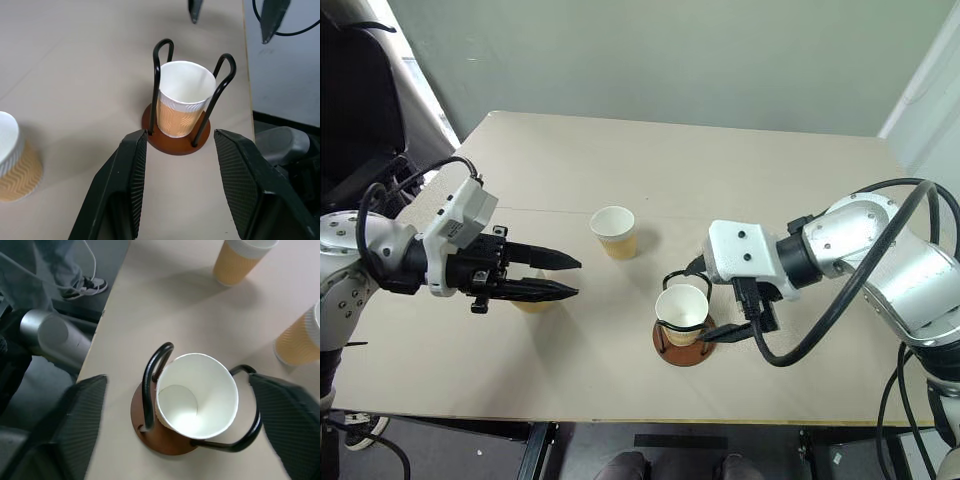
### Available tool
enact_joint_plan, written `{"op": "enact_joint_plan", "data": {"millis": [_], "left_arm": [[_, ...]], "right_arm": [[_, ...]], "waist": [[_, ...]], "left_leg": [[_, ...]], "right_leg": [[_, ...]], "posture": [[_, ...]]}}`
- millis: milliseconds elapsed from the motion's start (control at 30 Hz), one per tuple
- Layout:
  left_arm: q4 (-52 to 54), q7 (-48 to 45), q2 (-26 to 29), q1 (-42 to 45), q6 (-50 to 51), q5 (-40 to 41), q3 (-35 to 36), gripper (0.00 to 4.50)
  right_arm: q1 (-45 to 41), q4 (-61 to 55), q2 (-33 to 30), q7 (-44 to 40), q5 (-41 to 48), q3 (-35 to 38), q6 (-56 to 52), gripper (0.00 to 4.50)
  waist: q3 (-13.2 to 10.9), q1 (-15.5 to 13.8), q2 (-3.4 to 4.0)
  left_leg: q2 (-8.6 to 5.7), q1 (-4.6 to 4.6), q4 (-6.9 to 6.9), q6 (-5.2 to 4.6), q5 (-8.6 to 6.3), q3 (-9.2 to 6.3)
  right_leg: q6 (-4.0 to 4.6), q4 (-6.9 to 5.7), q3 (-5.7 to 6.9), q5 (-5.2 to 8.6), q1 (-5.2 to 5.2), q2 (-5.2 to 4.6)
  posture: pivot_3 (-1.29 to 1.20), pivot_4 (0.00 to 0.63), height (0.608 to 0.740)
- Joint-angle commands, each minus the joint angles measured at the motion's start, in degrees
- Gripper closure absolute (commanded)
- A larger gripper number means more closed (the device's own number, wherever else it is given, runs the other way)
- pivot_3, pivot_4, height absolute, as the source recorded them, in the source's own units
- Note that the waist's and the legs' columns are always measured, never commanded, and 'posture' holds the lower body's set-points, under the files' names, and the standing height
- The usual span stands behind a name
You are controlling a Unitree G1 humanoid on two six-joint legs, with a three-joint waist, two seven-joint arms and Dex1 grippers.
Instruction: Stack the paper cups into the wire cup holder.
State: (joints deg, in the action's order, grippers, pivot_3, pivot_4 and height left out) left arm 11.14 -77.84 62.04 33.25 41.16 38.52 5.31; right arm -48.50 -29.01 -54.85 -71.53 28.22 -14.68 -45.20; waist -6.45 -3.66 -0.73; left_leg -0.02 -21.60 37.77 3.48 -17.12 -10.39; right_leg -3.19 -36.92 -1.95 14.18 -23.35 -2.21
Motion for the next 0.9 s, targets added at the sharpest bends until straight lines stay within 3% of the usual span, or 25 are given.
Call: {"op": "enact_joint_plan", "data": {"millis": [33,167,233,333,533,633,900], "left_arm": [[-2.8,-0.9,1.4,3.7,-3.7,-3.5,-0.6,2.24],[-10.3,-2.7,0.2,12.0,-10.8,-12.0,-6.9,2.24],[-16.1,-3.1,-2.7,19.1,-17.0,-18.6,-12.0,2.24],[-25.1,-4.2,-6.4,26.6,-26.0,-26.8,-17.5,2.24],[-38.6,-7.1,-12.5,35.5,-38.8,-36.9,-24.0,2.24],[-44.0,-8.1,-14.8,37.7,-43.6,-39.9,-25.3,2.24],[-51.8,-10.1,-16.9,40.2,-51.2,-45.8,-26.8,2.24]], "right_arm": [[0.6,3.2,1.0,4.0,4.2,9.9,-2.5,0.03],[-0.9,8.4,6.2,10.4,21.3,26.8,-12.6,0.03],[-2.8,11.0,8.8,16.5,35.5,35.5,-16.9,0.03],[-1.3,9.8,9.2,22.1,45.2,39.4,-19.6,0.03],[8.8,0.3,2.7,22.5,41.7,33.9,-19.6,0.03],[14.8,-3.3,-1.7,20.7,34.5,29.8,-16.3,0.03],[19.6,-2.3,-3.3,21.9,27.7,28.7,-11.1,0.03]], "waist": [[0.0,-0.1,0.0],[0.0,-0.4,0.0],[0.0,-0.8,0.01],[0.0,-1.3,-0.01],[0.0,-1.0,-0.01],[0.0,-0.9,-0.02],[0.0,-0.8,-0.02]], "left_leg": [[-0.01,-0.01,0.04,0.0,0.0,0.0],[-0.02,-0.01,0.1,0.0,0.0,-0.04],[-0.07,-0.01,0.14,0.0,0.0,-0.05],[-0.13,-0.06,0.21,0.0,0.01,-0.04],[-0.1,-0.31,0.25,0.0,0.0,-0.09],[-0.08,-0.44,0.24,0.0,0.0,0.03],[-0.05,-0.42,0.25,-0.04,-0.02,0.13]], "right_leg": [[0.0,0.0,0.0,0.0,0.01,0.0],[0.0,0.02,0.0,0.0,-0.02,0.0],[0.0,0.05,-0.01,0.0,0.0,-0.01],[0.0,0.17,0.0,0.0,-0.02,-0.02],[-0.04,0.1,0.09,-0.02,-0.08,-0.07],[-0.07,0.1,0.14,-0.04,-0.14,-0.1],[-0.14,0.12,0.1,-0.07,-0.15,-0.1]], "posture": [[0.0,0.15,0.74],[0.0,0.15,0.74],[0.0,0.15,0.74],[0.0,0.15,0.74],[0.0,0.15,0.74],[0.0,0.15,0.74],[0.0,0.15,0.74]]}}
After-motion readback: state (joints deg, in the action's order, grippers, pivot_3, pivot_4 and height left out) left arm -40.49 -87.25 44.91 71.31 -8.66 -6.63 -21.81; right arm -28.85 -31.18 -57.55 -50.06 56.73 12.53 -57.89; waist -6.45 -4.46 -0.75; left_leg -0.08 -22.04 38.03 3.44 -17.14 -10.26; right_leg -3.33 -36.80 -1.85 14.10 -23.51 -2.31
